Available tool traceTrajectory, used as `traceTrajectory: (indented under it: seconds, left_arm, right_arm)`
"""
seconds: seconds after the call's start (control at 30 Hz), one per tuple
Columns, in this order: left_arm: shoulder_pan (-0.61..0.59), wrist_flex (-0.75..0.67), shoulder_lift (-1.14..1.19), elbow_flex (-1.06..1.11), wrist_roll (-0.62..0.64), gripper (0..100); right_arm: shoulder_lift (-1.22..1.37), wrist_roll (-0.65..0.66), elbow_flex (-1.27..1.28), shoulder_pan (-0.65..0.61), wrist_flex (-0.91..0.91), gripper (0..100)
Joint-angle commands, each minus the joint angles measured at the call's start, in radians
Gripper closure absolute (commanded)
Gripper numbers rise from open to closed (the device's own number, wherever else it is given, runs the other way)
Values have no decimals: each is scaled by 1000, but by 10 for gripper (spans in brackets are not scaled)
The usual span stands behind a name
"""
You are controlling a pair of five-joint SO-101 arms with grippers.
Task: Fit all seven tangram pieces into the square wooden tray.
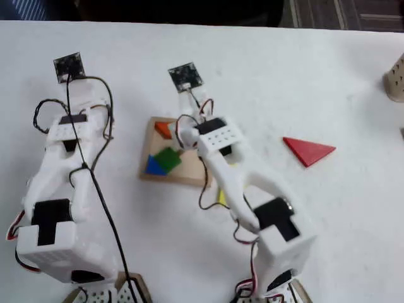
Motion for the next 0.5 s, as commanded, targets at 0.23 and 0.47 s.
traceTrajectory:
  seconds: [0.23, 0.47]
  left_arm:
    - [-13, -25, -5, -31, 2, 977]
    - [-13, -25, -5, -31, 2, 977]
  right_arm:
    - [-44, 121, -37, 8, 151, 981]
    - [-51, 123, -41, 19, 257, 981]
